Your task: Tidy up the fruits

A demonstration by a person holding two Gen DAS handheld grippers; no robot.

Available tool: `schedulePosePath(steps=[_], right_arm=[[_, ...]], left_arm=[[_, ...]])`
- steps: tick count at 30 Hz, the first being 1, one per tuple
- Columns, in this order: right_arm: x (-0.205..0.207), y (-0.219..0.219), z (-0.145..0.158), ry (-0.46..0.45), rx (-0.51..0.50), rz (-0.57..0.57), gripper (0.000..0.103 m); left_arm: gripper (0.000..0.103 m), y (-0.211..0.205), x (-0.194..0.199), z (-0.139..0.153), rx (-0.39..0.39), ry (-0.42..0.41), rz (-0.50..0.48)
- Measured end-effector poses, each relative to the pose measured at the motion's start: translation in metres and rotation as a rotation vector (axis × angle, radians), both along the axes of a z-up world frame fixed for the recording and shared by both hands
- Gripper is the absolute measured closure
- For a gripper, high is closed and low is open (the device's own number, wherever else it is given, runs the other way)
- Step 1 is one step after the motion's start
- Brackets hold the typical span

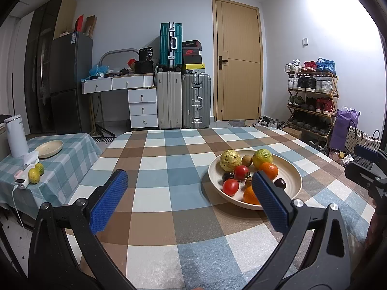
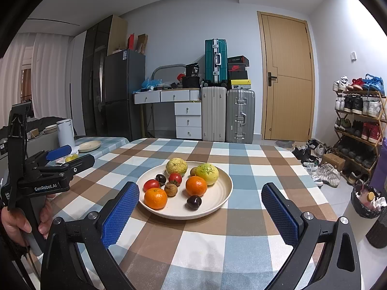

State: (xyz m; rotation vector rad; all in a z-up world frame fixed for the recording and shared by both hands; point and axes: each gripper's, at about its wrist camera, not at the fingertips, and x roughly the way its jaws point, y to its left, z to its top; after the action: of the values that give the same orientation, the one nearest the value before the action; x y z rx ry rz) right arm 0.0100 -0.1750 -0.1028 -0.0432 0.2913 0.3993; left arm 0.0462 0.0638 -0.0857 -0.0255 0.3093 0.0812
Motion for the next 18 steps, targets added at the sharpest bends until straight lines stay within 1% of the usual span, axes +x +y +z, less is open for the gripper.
schedulePosePath(steps=[18], right_arm=[[-0.0002,0.0003,-0.0003,0.0,0.0,0.0,0.0]], left_arm=[[0.001,-0.0001,-0.0002,-0.0001,0.0,0.0,0.0]])
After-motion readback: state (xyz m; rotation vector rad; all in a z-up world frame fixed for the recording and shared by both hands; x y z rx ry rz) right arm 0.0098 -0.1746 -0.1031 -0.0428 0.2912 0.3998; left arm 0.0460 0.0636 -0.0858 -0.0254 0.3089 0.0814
